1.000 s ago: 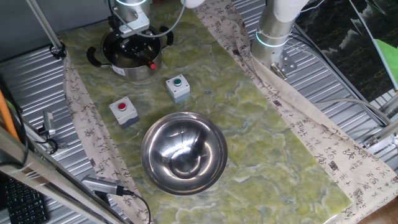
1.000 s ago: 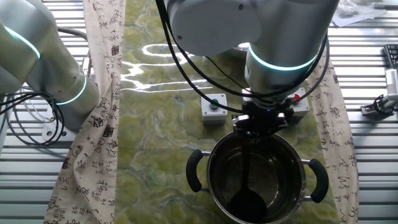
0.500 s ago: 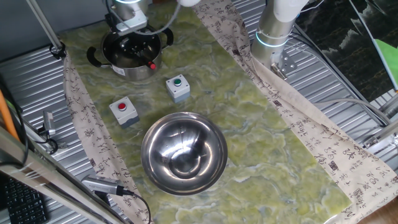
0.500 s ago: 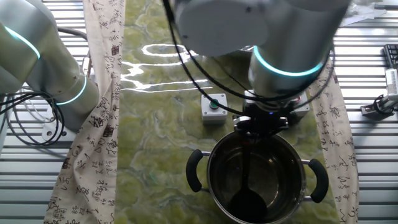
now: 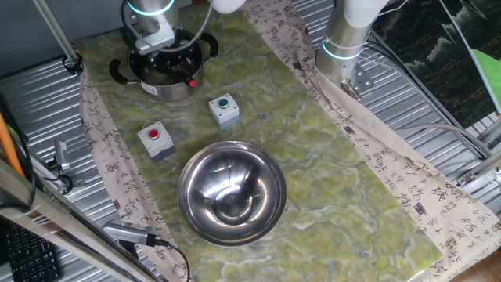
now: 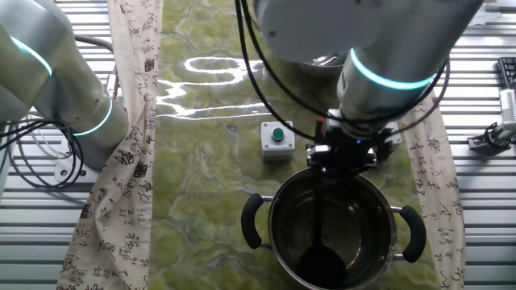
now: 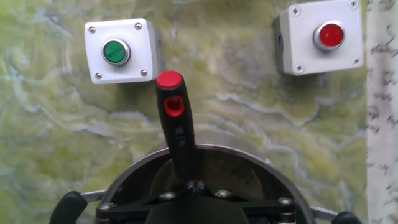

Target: Scoop water with a large spoon from one bowl to another

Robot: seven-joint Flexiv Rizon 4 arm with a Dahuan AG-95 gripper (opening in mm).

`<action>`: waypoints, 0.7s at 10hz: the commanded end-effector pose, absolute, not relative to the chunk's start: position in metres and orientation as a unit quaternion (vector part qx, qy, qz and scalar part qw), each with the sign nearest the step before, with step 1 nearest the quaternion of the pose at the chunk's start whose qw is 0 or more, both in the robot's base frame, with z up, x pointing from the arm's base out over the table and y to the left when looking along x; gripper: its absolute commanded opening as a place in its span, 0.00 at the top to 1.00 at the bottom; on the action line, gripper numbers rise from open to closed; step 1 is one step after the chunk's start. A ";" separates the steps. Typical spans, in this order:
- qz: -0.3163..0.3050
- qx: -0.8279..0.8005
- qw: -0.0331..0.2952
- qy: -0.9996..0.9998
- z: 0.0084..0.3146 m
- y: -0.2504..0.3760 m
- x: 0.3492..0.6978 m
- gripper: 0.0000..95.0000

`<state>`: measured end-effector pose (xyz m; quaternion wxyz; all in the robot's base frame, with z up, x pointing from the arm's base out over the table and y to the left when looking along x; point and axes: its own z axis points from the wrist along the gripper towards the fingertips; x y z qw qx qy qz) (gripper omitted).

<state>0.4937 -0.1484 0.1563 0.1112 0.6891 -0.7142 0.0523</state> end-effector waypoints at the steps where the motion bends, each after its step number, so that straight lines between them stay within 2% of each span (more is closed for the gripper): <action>1: 0.061 0.677 0.119 -0.723 0.156 -0.149 0.494 1.00; 7: 0.065 0.684 0.121 -0.716 0.152 -0.157 0.488 1.00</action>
